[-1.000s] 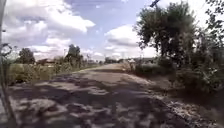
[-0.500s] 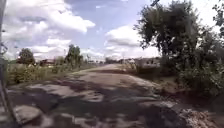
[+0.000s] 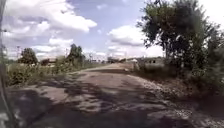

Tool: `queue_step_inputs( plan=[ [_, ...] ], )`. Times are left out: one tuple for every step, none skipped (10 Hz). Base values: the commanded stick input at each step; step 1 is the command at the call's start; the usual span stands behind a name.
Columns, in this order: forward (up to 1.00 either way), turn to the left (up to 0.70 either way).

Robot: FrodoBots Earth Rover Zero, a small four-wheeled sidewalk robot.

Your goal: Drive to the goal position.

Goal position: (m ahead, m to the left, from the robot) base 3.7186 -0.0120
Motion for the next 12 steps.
queue_step_inputs(
  plan=[
    [0.70,0.00],
    [0.70,0.00],
    [0.70,0.00],
    [0.70,0.00],
    [0.70,0.00],
    [0.70,0.00],
    [0.70,0.00],
    [0.70,0.00],
    [0.70,0.00],
    [0.70,0.00],
    [0.70,0.00],
    [0.70,0.00]
  ],
)
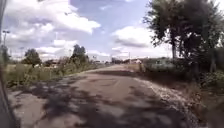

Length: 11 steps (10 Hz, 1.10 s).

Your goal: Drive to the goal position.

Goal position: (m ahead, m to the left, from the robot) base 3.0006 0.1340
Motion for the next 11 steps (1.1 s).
queue_step_inputs(
  plan=[
    [0.70,0.00],
    [0.70,0.00],
    [0.70,0.00],
    [0.70,0.00],
    [0.70,0.00],
    [0.70,0.00],
    [0.70,0.00],
    [0.70,0.00],
    [0.70,0.00],
    [0.70,0.00],
    [0.70,0.00]
  ],
)
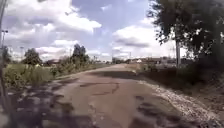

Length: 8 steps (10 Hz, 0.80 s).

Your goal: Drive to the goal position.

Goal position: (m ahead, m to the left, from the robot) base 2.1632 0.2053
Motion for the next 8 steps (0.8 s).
queue_step_inputs(
  plan=[
    [0.70,0.00],
    [0.70,0.00],
    [0.70,0.00],
    [0.70,0.00],
    [0.70,0.00],
    [0.70,0.00],
    [0.70,0.00],
    [0.70,0.00]
  ],
)
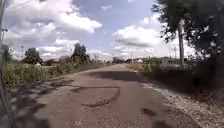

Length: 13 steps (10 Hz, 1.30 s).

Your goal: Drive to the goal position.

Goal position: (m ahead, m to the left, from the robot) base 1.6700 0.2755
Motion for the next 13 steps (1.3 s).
queue_step_inputs(
  plan=[
    [0.70,0.00],
    [0.70,0.00],
    [0.70,0.00],
    [0.70,0.00],
    [0.70,0.00],
    [0.70,0.00],
    [0.70,0.00],
    [0.70,0.00],
    [0.70,0.00],
    [0.70,0.00],
    [0.70,0.00],
    [0.70,0.00],
    [0.70,0.00]
  ],
)
